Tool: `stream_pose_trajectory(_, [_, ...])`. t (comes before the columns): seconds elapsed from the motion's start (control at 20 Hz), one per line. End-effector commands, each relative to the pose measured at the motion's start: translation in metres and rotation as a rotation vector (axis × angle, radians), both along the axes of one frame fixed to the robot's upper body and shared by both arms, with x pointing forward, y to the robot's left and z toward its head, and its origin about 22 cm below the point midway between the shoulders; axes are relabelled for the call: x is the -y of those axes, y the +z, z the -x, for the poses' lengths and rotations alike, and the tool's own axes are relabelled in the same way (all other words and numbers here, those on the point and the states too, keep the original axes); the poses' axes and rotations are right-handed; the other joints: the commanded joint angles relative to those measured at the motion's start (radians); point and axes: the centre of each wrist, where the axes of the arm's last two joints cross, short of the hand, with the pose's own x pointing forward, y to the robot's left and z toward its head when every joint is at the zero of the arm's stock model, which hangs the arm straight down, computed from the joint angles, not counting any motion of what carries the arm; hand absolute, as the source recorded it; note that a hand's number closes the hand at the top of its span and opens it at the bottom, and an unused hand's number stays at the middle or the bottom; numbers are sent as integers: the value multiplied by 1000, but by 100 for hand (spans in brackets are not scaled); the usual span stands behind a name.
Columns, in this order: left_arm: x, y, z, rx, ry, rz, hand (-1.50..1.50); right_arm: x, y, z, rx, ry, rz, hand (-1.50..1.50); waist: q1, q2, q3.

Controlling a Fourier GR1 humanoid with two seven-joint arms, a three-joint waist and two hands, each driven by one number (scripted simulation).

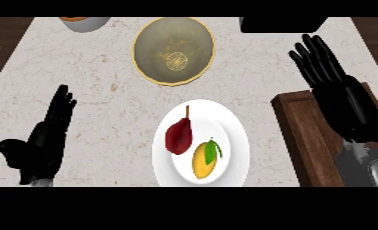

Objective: Pick the lemon from the plate and place it in the bowl

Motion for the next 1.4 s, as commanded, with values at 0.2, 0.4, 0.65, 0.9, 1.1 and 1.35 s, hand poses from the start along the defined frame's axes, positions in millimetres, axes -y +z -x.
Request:
stream_pose_trajectory(0.2, [-17, 61, -41, 264, -44, -57, 0, -168, -1, 27, 18, 192, -49, -150, 30, -31, -22])
stream_pose_trajectory(0.4, [-14, 55, -42, 248, -8, -16, 0, -122, -20, 14, 144, -252, 233, -150, -60, -52, -29])
stream_pose_trajectory(0.65, [-33, 61, -46, 256, -20, -10, 0, -193, -45, 58, 274, -305, 335, -150, -37, -49, -27])
stream_pose_trajectory(0.9, [-40, 60, -51, 267, -9, -7, 0, -215, -61, 91, 265, -360, 569, -150, -64, -53, -27])
stream_pose_trajectory(1.1, [-52, 57, -49, 247, 11, -11, 0, -213, -52, 102, 161, -442, 746, -150, -77, -57, -27])
stream_pose_trajectory(1.35, [-58, 50, -47, 249, 3, -12, 0, -218, -37, 119, -22, -394, 1034, -150, -69, -52, -29])
